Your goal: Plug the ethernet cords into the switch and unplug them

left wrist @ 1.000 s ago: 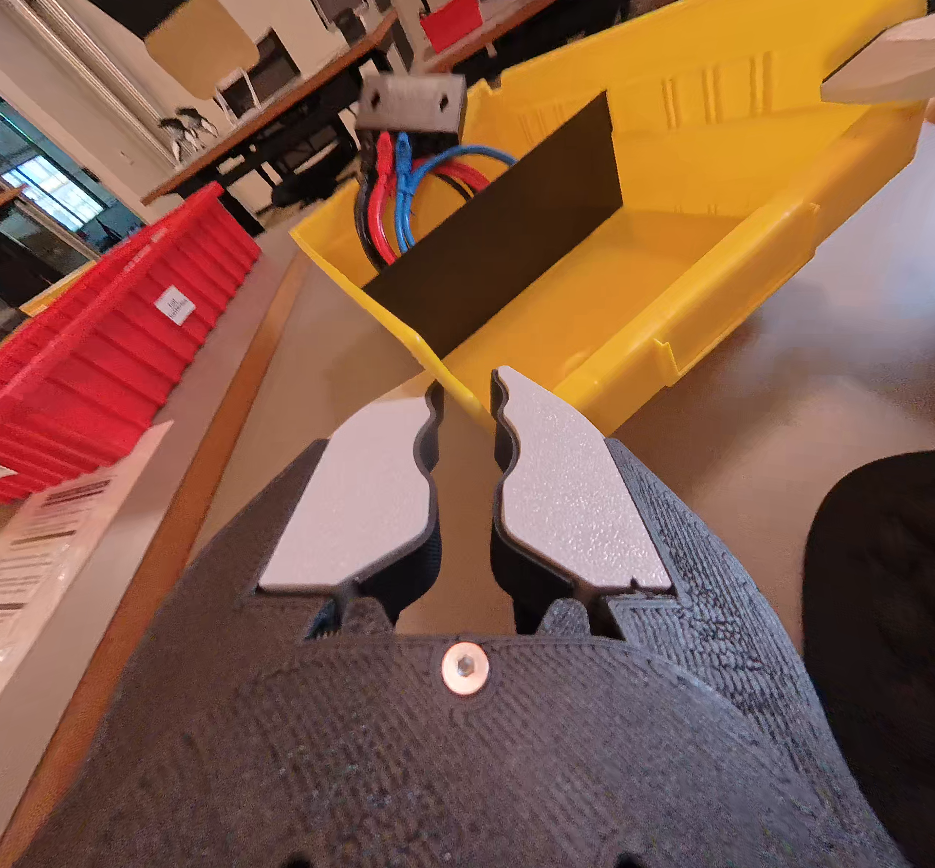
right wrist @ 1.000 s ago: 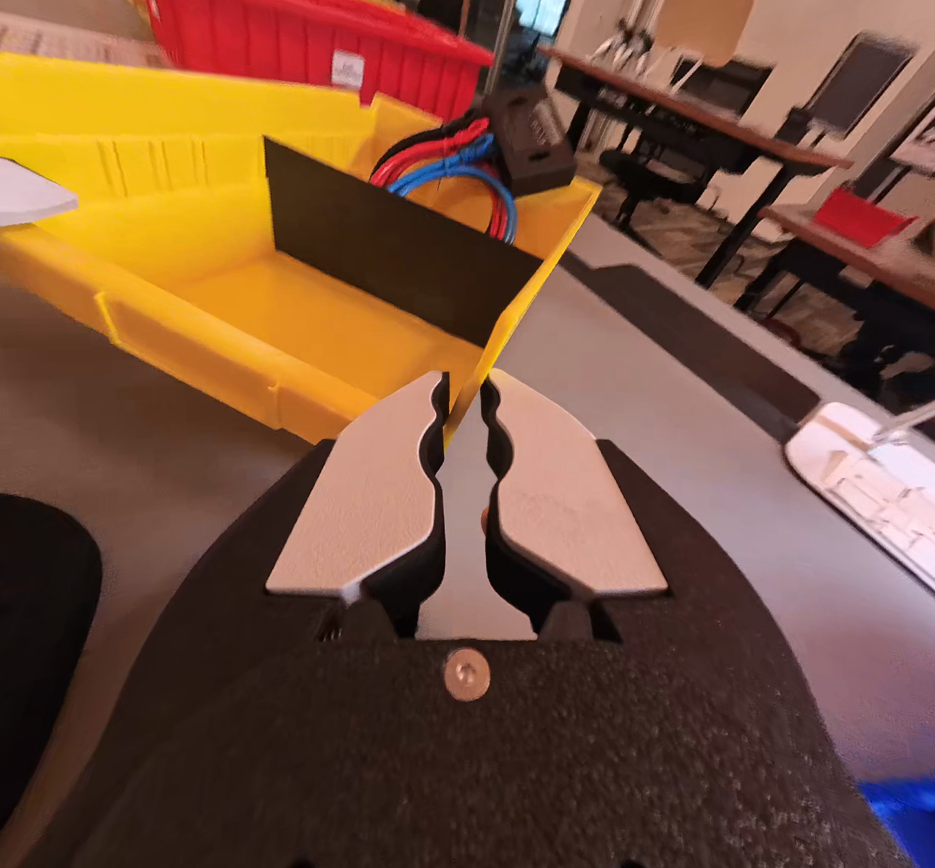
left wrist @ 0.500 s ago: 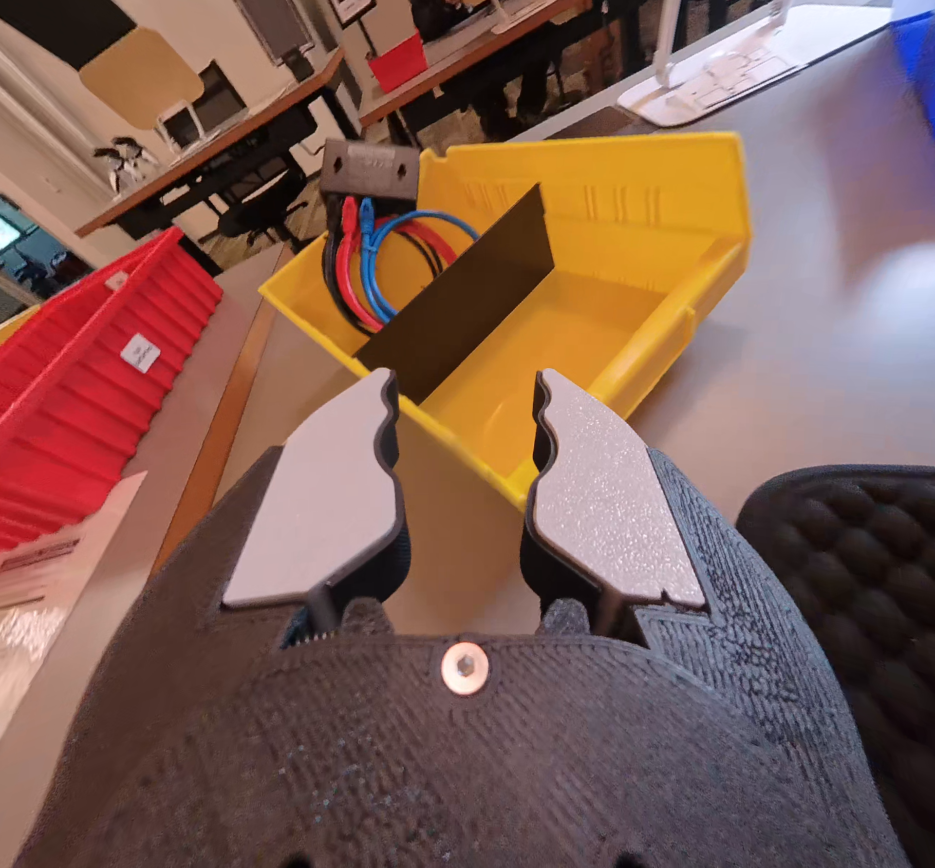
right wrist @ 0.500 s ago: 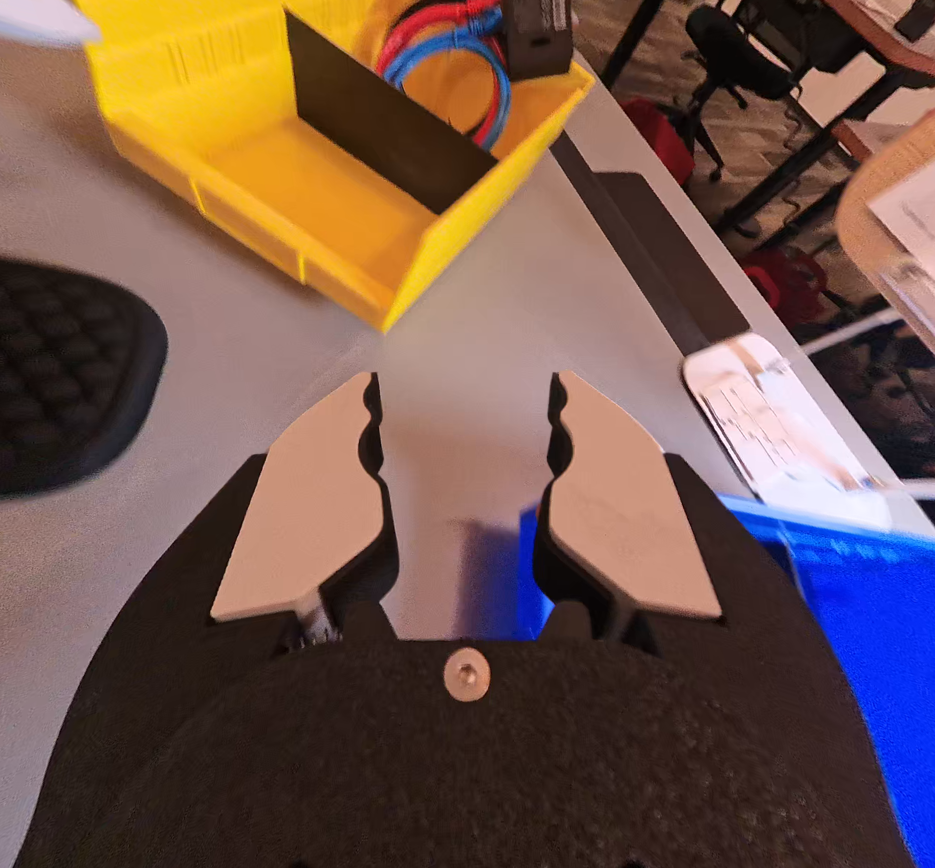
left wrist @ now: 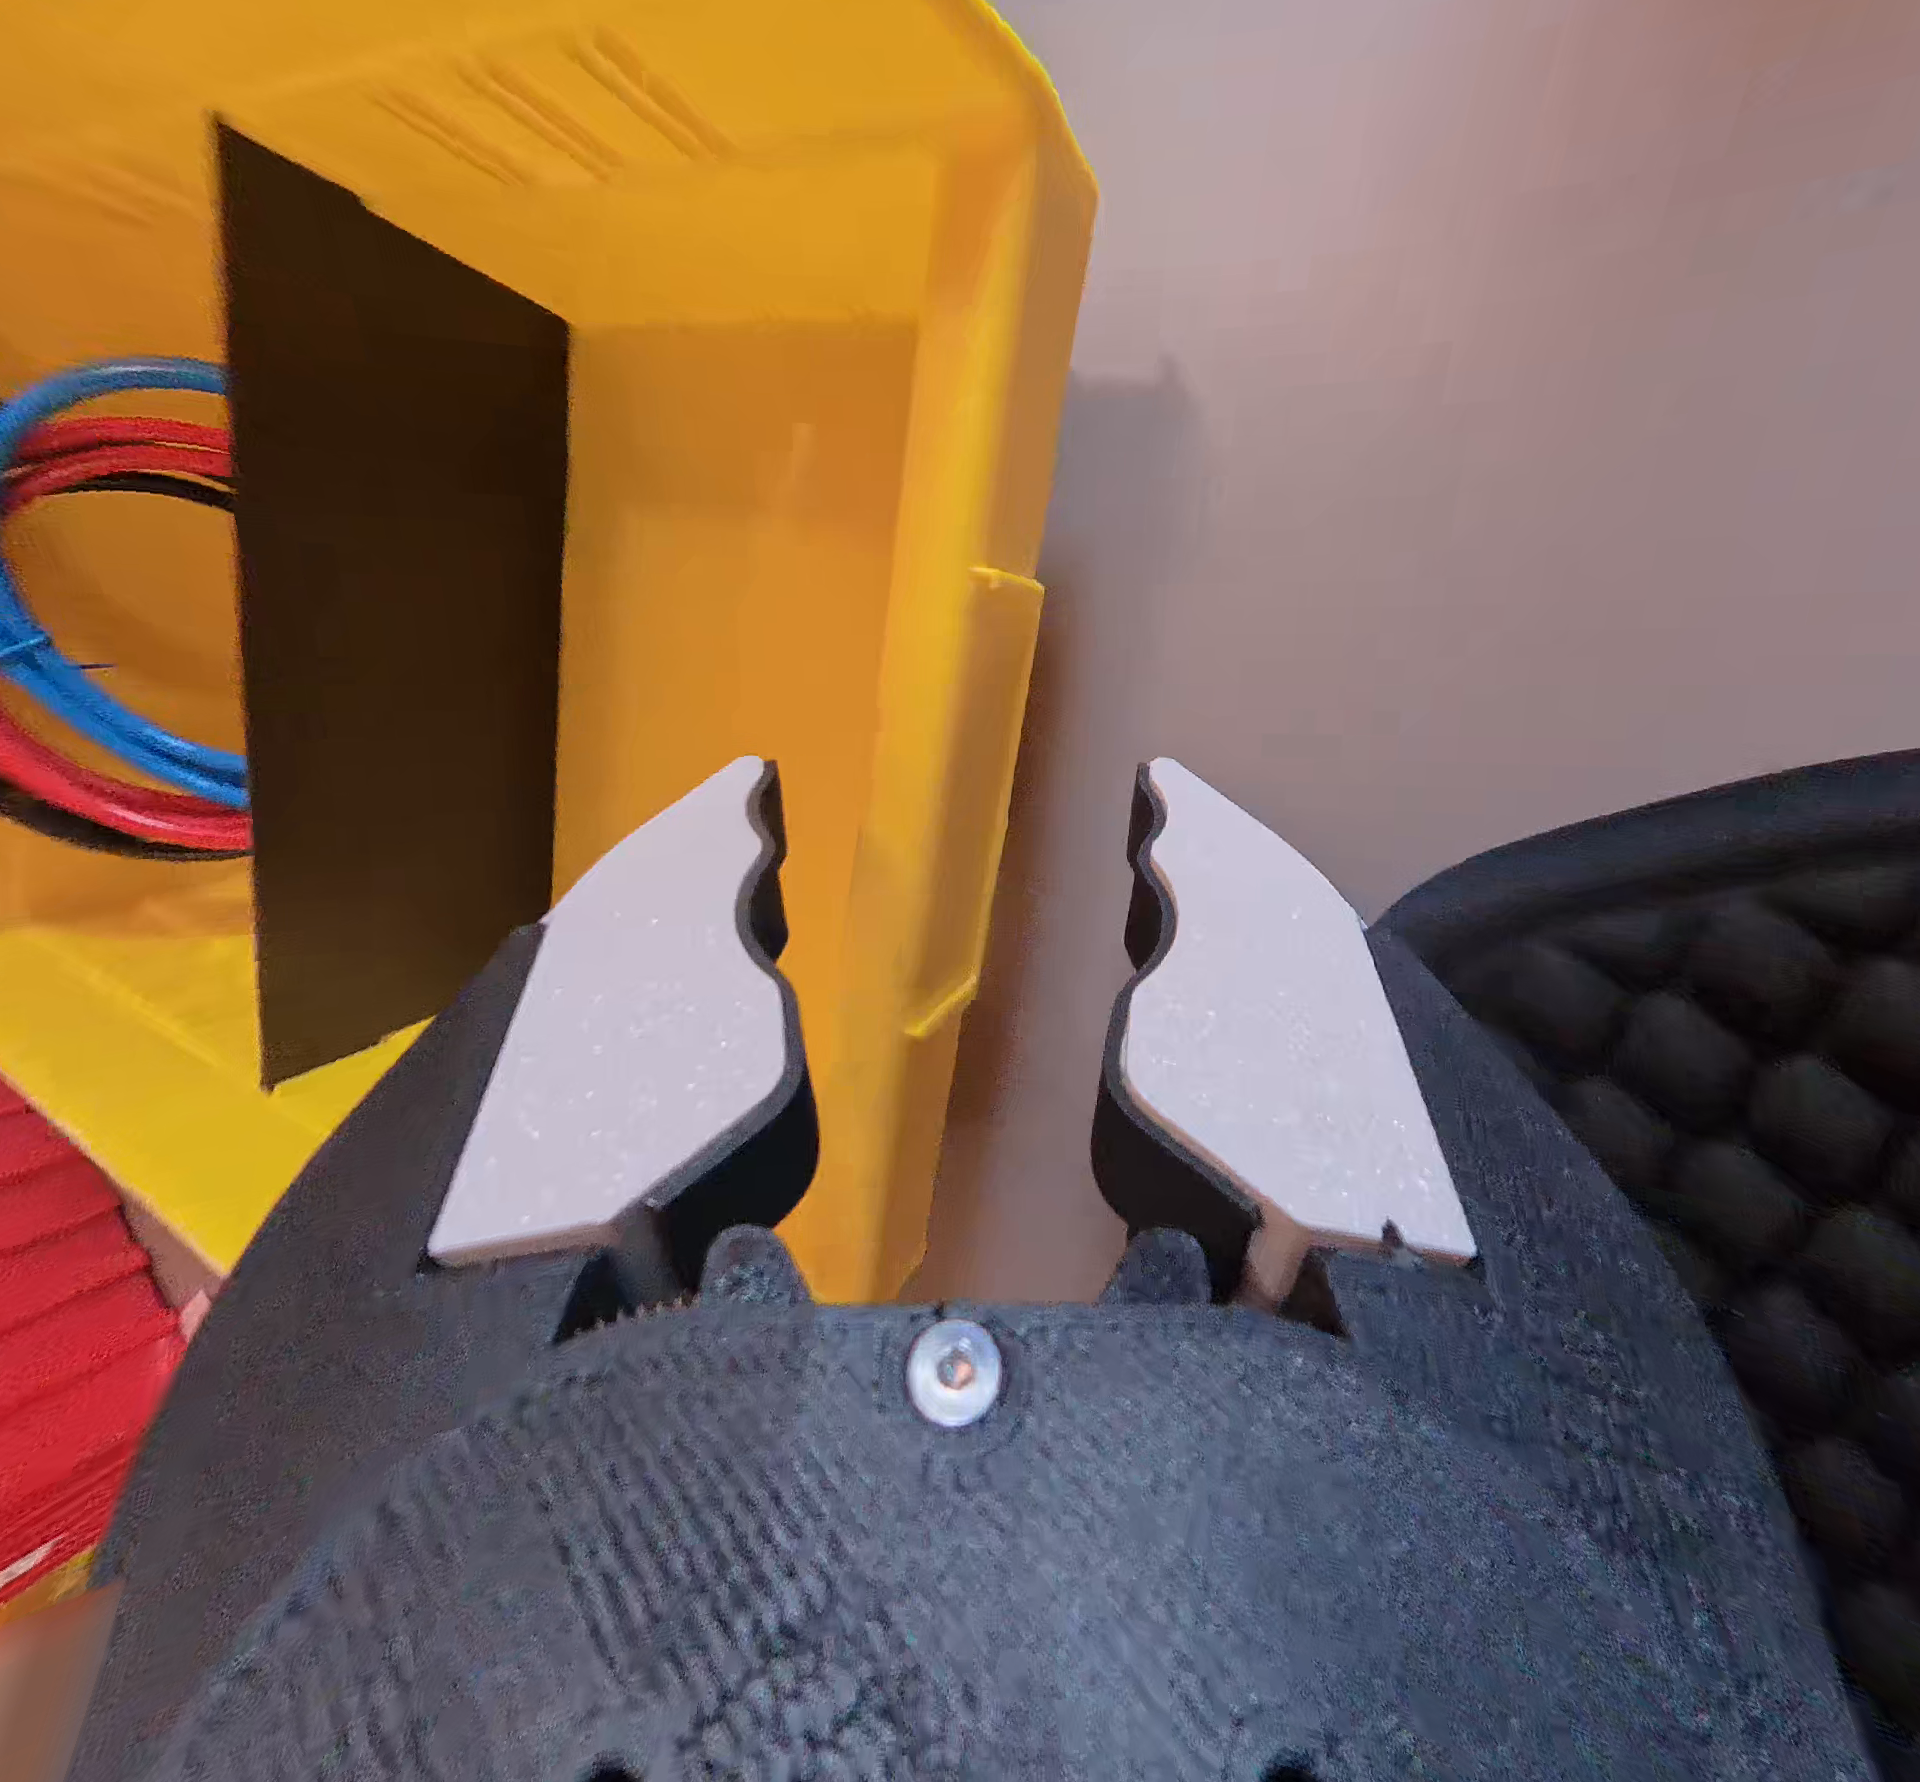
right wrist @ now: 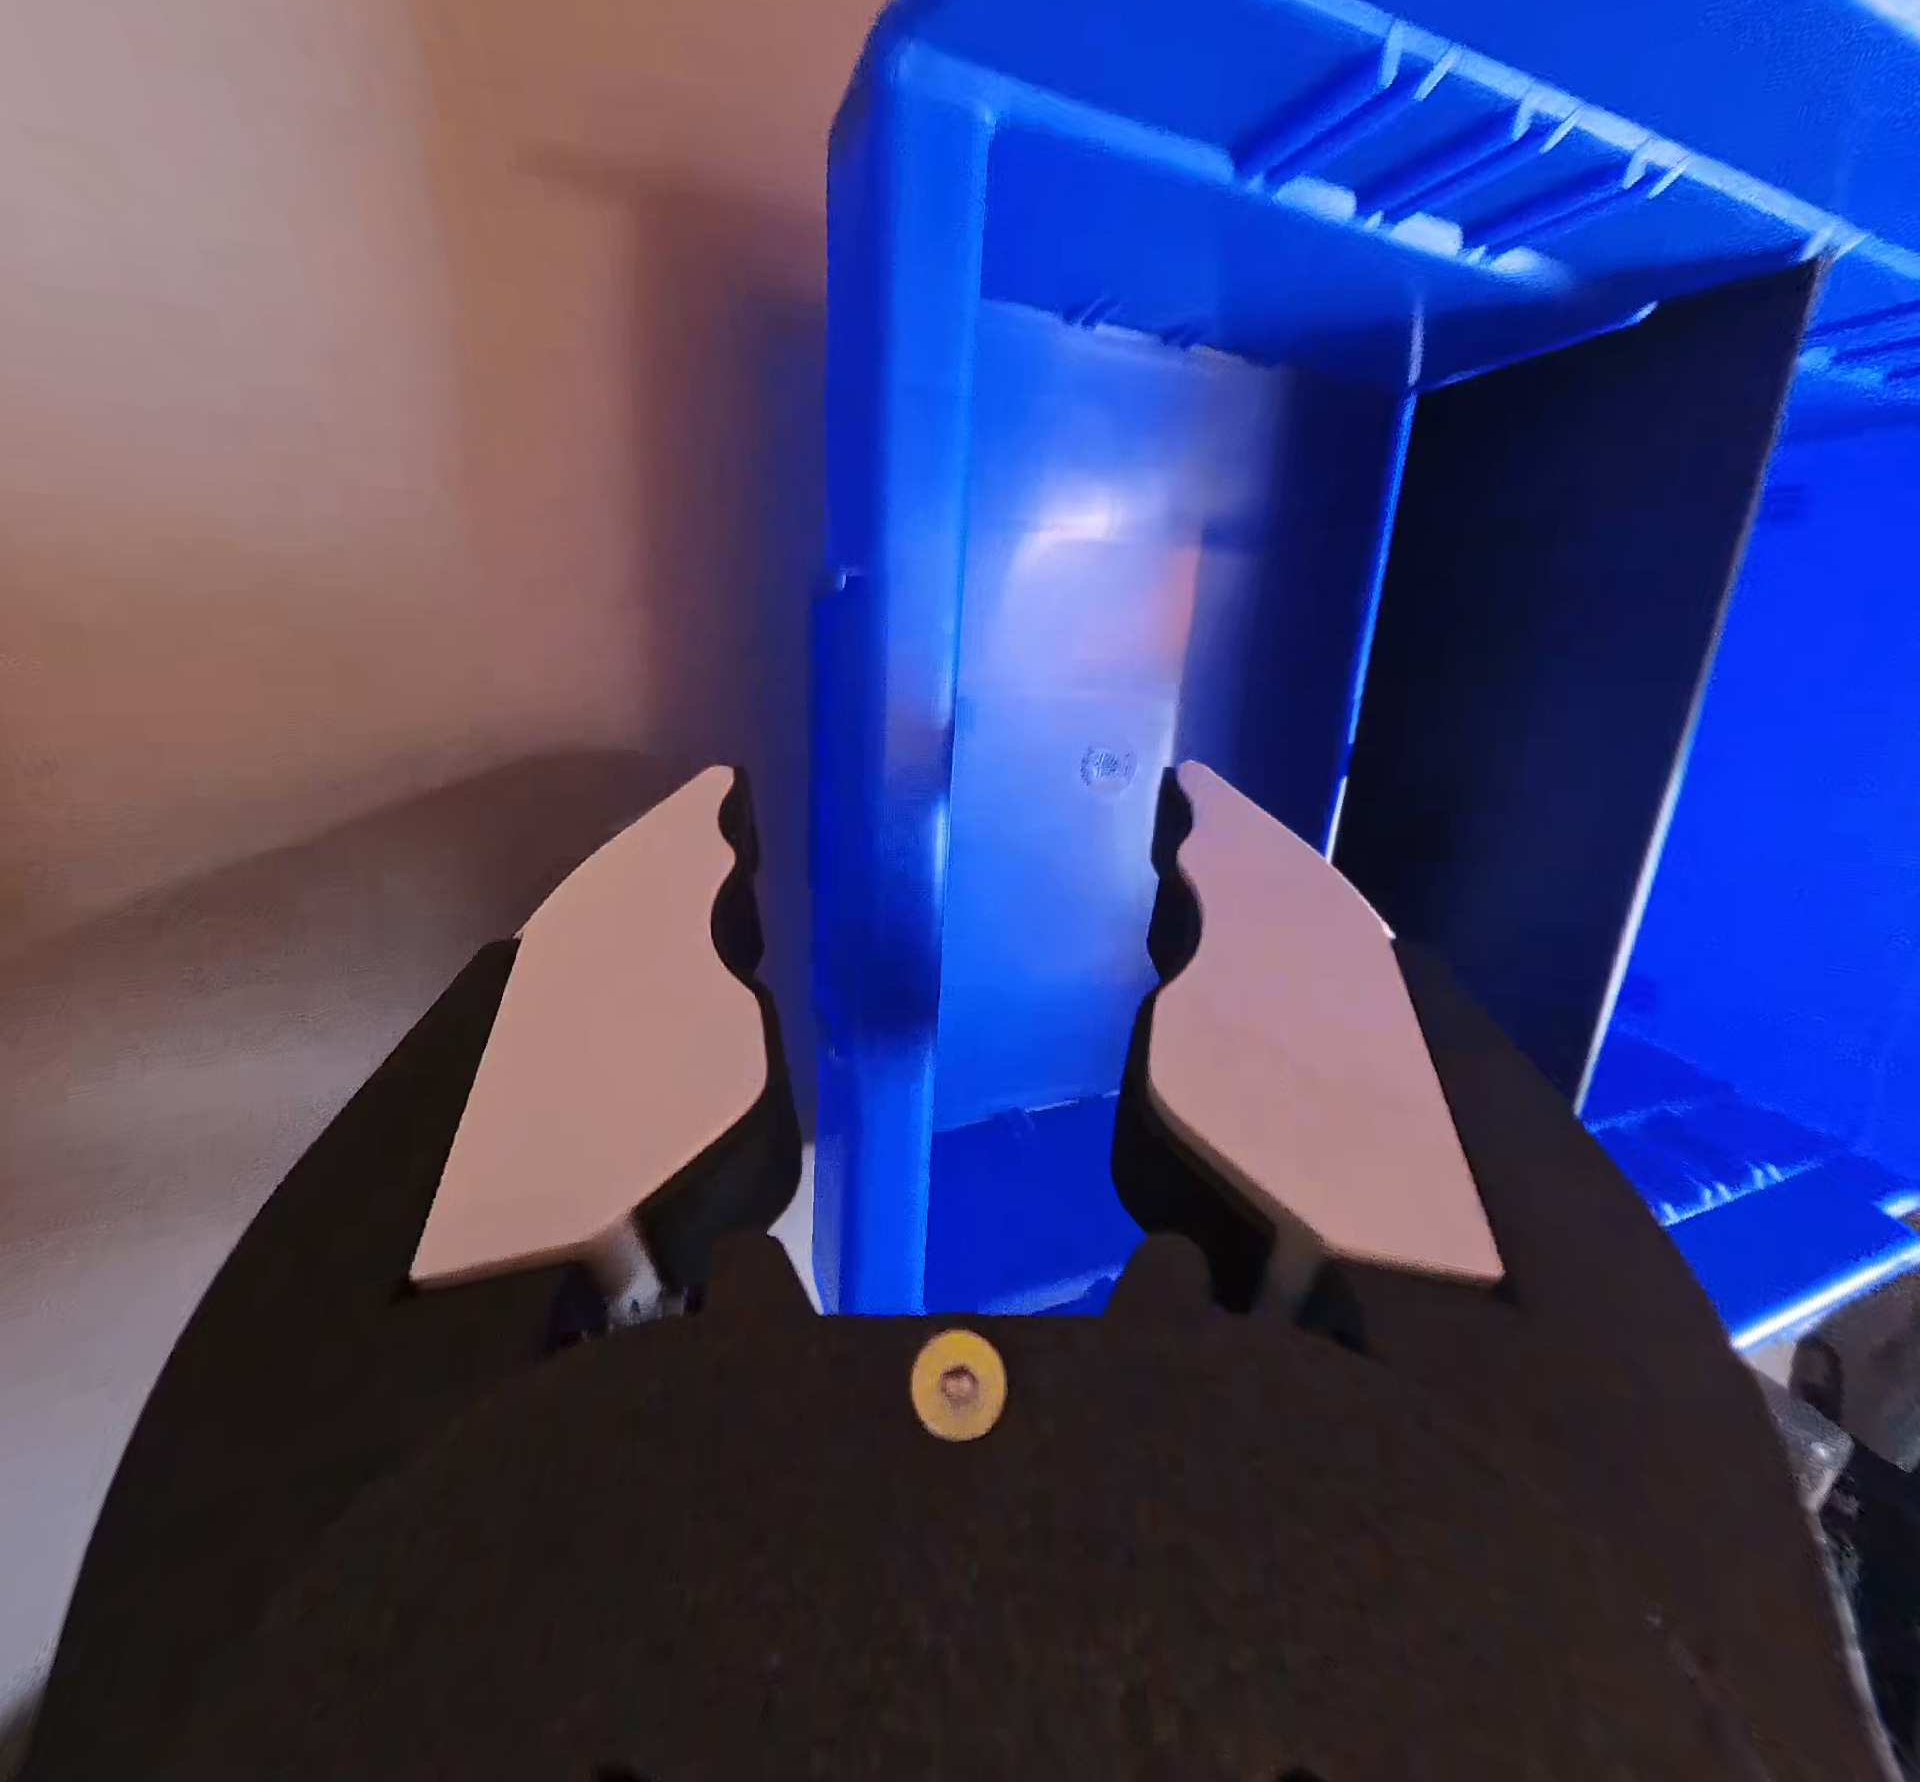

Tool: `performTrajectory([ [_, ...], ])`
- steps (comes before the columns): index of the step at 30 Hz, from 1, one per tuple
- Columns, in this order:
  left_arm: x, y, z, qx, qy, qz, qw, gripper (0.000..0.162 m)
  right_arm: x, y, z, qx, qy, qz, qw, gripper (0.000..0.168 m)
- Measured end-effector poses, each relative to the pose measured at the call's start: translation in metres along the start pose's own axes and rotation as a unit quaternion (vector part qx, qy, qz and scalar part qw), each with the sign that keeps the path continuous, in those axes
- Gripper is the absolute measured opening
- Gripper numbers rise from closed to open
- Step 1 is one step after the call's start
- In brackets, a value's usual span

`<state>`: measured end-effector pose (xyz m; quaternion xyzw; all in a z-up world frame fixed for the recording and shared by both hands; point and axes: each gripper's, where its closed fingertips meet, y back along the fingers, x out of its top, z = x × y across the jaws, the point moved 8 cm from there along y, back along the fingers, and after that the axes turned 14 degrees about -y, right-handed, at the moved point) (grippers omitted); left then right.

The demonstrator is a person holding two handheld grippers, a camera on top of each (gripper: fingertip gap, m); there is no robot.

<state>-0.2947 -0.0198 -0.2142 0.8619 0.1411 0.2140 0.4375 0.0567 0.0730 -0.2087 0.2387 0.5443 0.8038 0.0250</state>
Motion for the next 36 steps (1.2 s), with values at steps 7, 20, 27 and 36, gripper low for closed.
performTrajectory([
  [7, 0.001, -0.029, -0.015, -0.058, -0.029, -0.073, 0.995, 0.05, -0.026, -0.014, 0.011, 0.029, 0.028, -0.084, 0.996, 0.049],
  [20, 0.0, -0.037, -0.022, -0.215, 0.005, -0.054, 0.975, 0.024, -0.047, -0.014, 0.027, 0.072, 0.013, -0.101, 0.992, 0.025],
  [27, 0.009, -0.041, -0.022, -0.195, 0.027, -0.04, 0.98, 0.023, -0.05, -0.016, 0.033, 0.056, -0.015, -0.103, 0.993, 0.025],
  [36, 0.024, -0.052, -0.031, -0.185, 0.055, -0.047, 0.98, 0.023, -0.056, -0.022, 0.058, 0.03, -0.067, -0.108, 0.991, 0.026],
])
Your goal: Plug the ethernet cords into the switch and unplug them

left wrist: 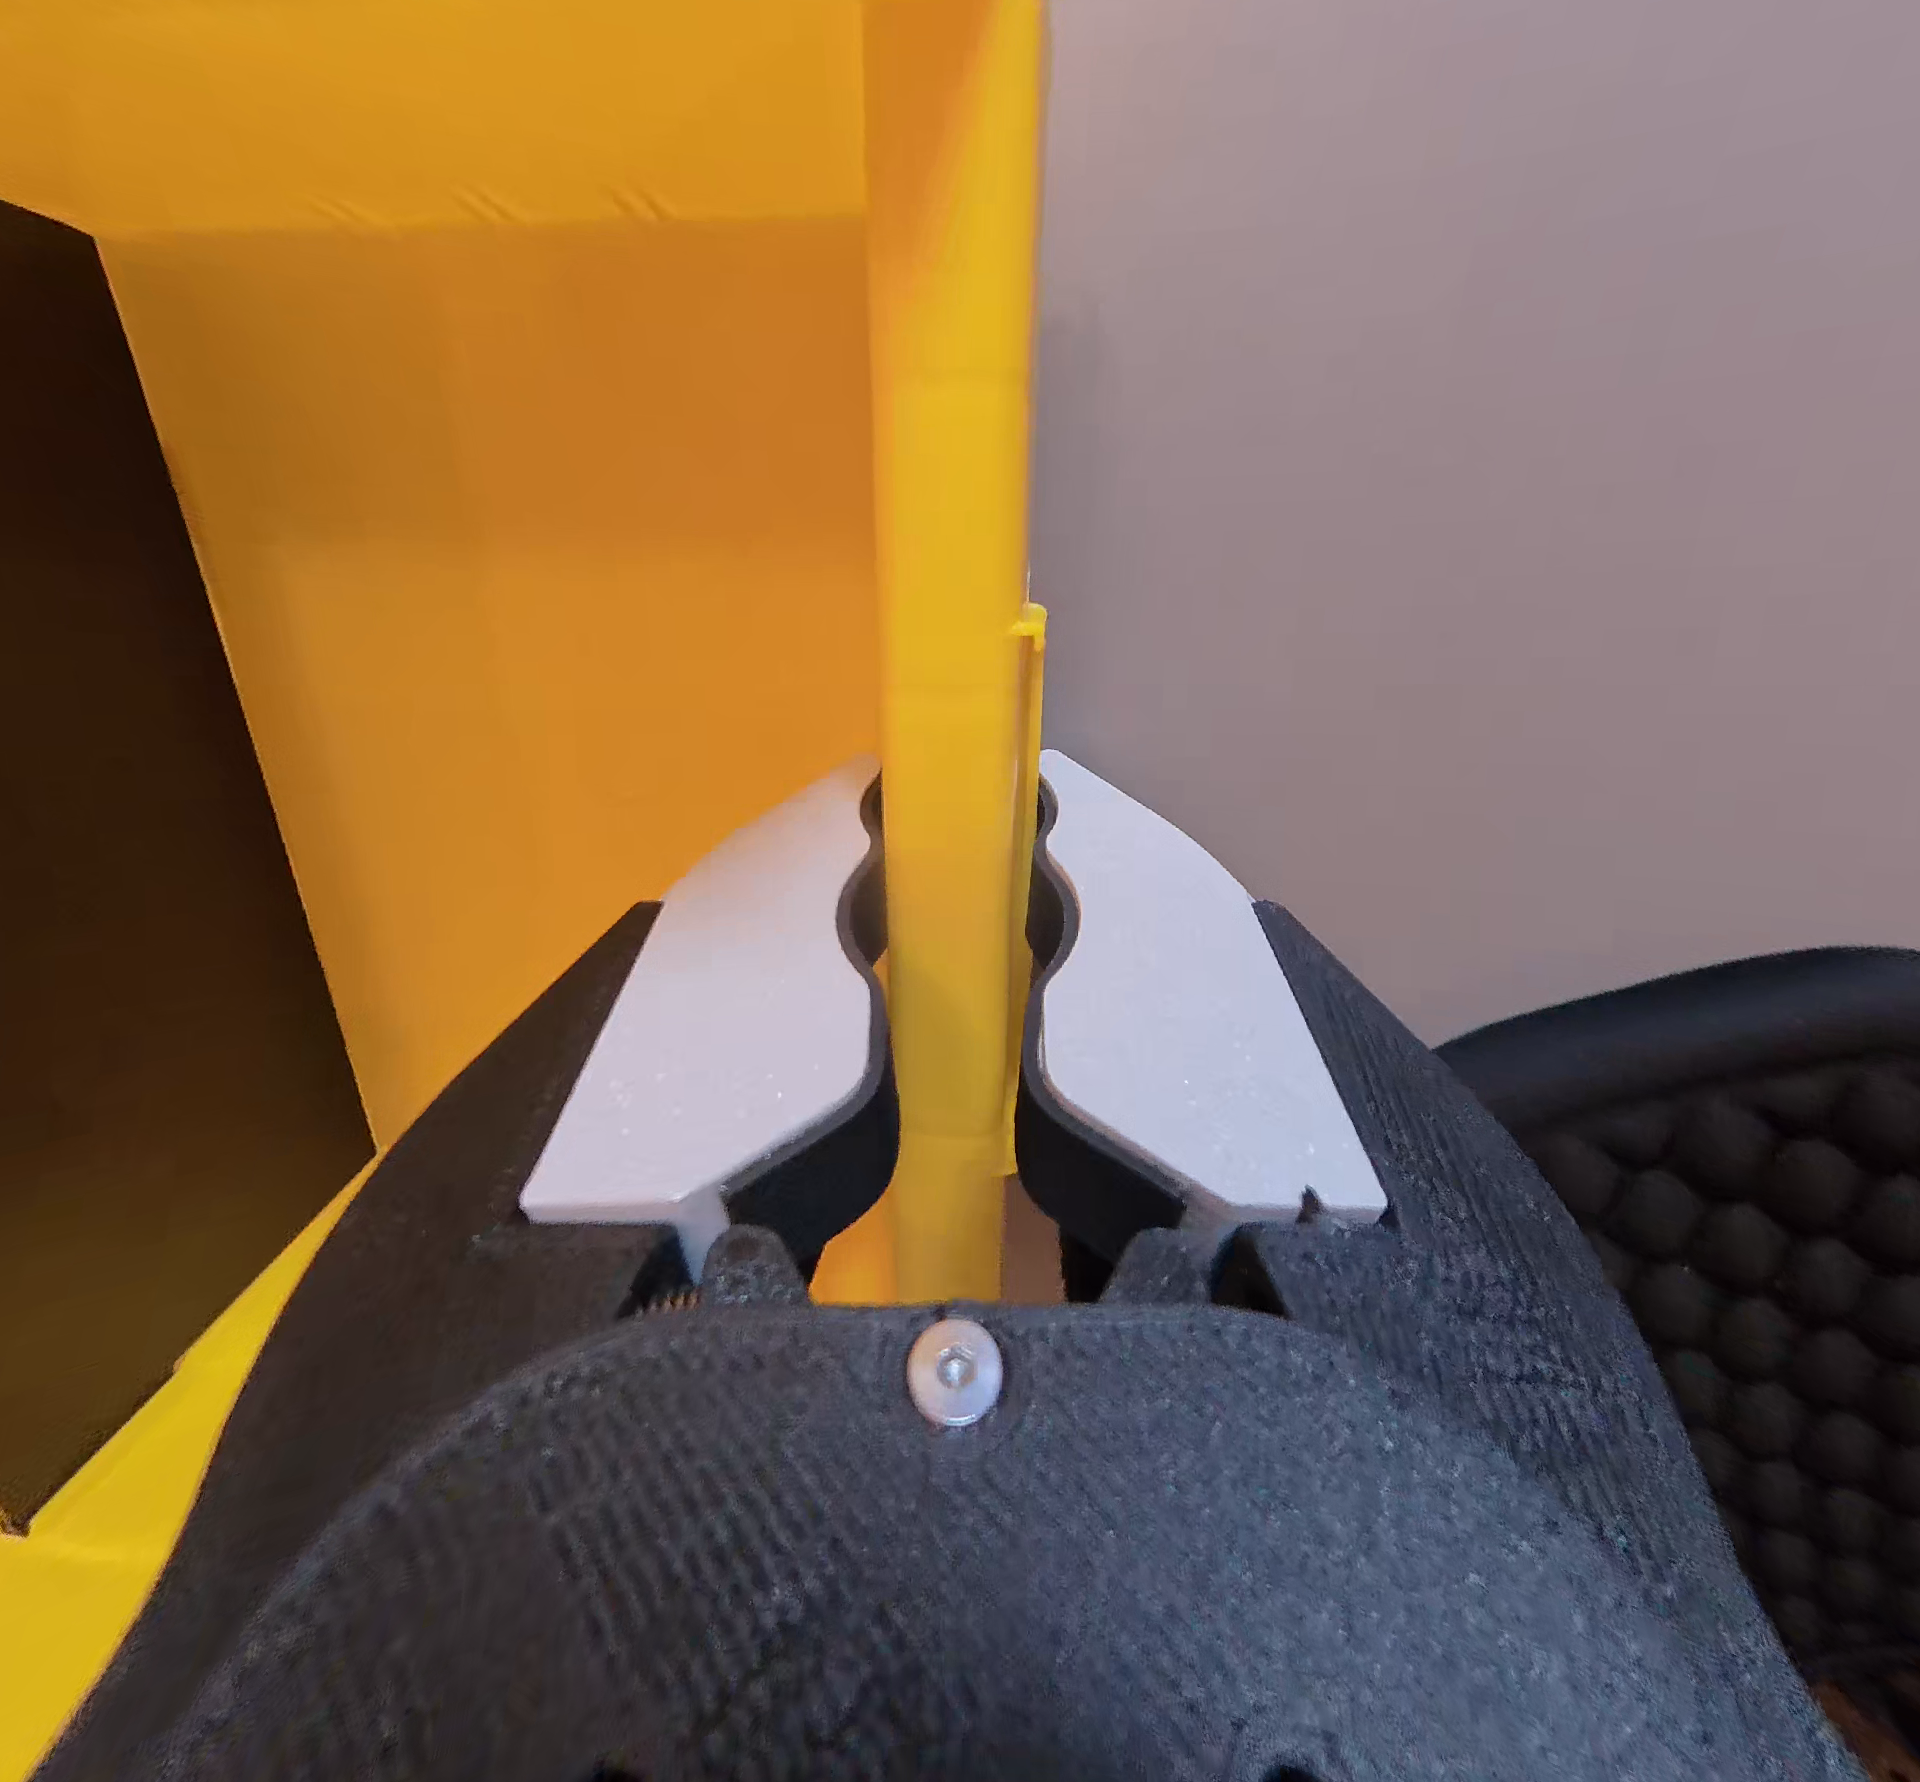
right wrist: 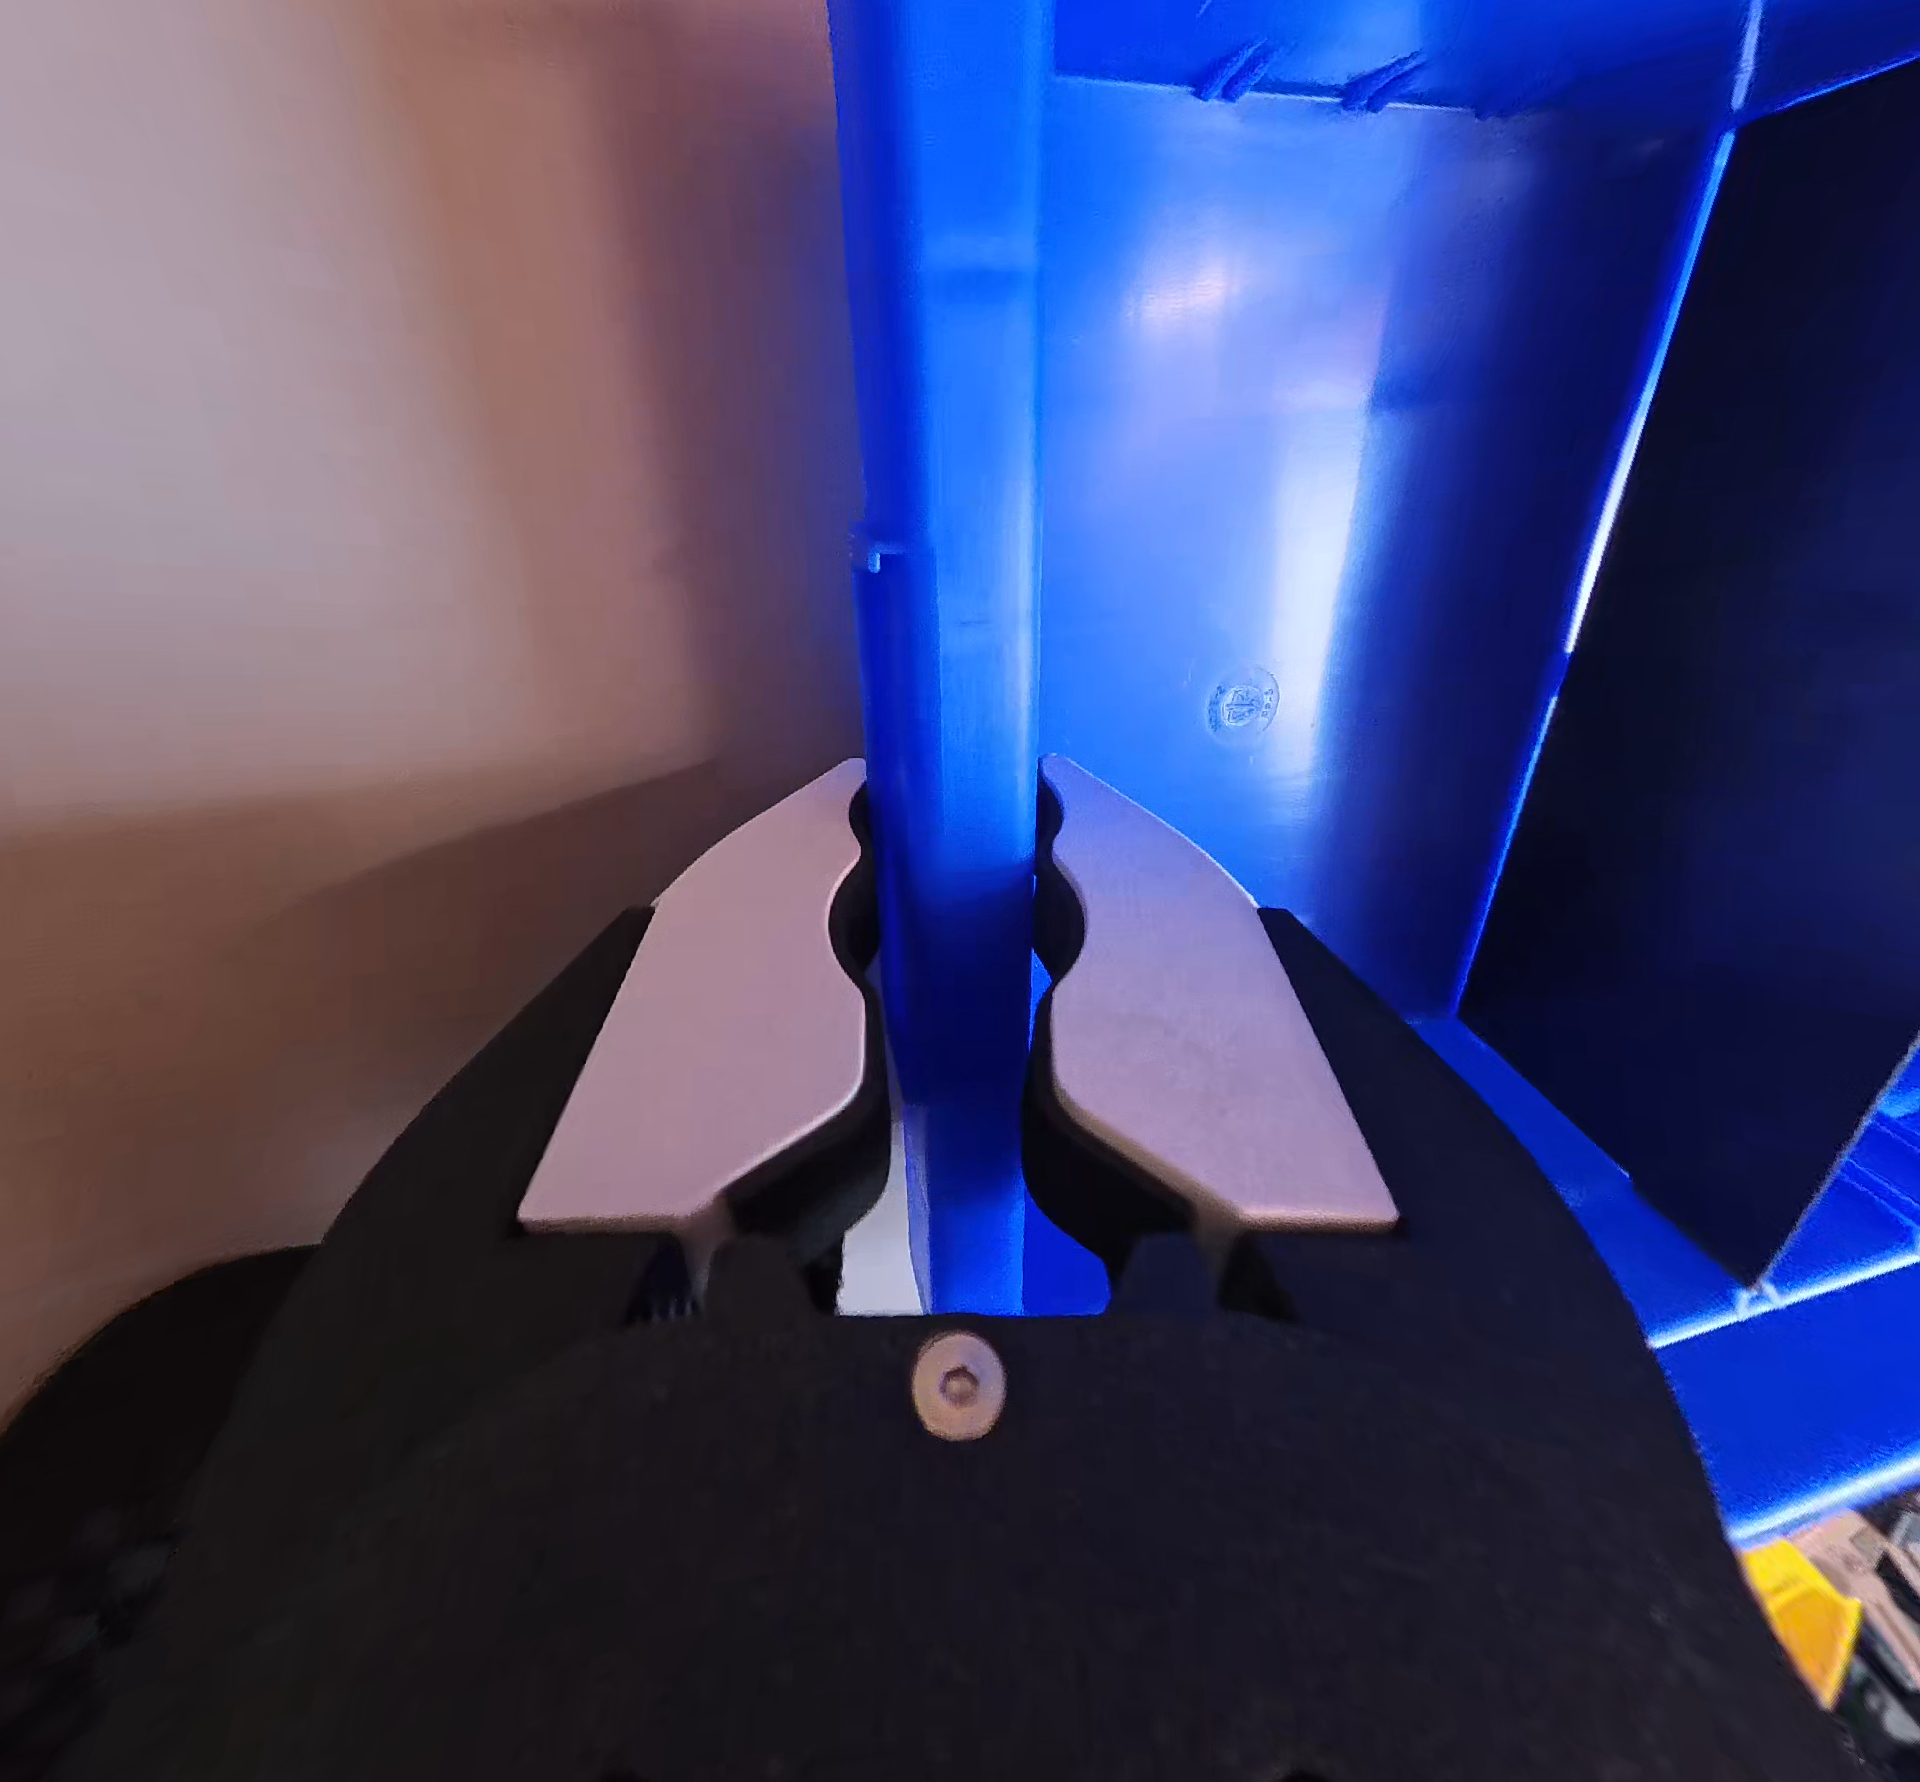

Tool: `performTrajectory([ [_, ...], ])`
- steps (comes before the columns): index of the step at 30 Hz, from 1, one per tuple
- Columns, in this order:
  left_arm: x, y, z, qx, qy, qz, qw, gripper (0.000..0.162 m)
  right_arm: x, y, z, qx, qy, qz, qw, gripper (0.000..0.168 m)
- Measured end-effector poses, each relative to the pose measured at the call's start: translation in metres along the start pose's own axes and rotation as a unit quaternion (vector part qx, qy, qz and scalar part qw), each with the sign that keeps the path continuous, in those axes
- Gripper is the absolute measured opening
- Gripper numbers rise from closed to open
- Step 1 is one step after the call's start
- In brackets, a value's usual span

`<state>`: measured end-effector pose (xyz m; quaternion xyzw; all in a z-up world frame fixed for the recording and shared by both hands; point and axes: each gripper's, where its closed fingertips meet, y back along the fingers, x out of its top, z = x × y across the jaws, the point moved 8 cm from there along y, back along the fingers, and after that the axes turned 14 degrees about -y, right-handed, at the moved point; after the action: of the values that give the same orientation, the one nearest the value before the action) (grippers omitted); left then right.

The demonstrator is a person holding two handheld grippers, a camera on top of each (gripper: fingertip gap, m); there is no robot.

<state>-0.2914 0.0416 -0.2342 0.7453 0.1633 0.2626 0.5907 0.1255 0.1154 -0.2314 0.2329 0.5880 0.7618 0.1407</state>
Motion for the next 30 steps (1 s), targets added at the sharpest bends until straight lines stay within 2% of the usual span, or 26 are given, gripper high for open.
performTrajectory([
  [9, 0.003, -0.004, -0.015, 0.006, -0.004, 0.005, 1.0, 0.023, -0.011, -0.006, 0.036, -0.009, -0.028, -0.001, 1.0, 0.026],
  [21, 0.005, -0.006, -0.026, 0.004, -0.018, 0.012, 1.0, 0.023, -0.022, -0.011, 0.072, -0.026, 0.017, 0.025, 0.999, 0.027],
  [26, 0.005, -0.007, -0.026, 0.007, -0.028, 0.016, 0.999, 0.024, -0.018, 0.016, 0.067, -0.012, 0.001, 0.137, 0.991, 0.037],
  [30, 0.005, -0.007, -0.026, 0.003, -0.039, 0.02, 0.999, 0.024, -0.003, 0.058, 0.052, 0.002, -0.035, 0.289, 0.957, 0.05],
])
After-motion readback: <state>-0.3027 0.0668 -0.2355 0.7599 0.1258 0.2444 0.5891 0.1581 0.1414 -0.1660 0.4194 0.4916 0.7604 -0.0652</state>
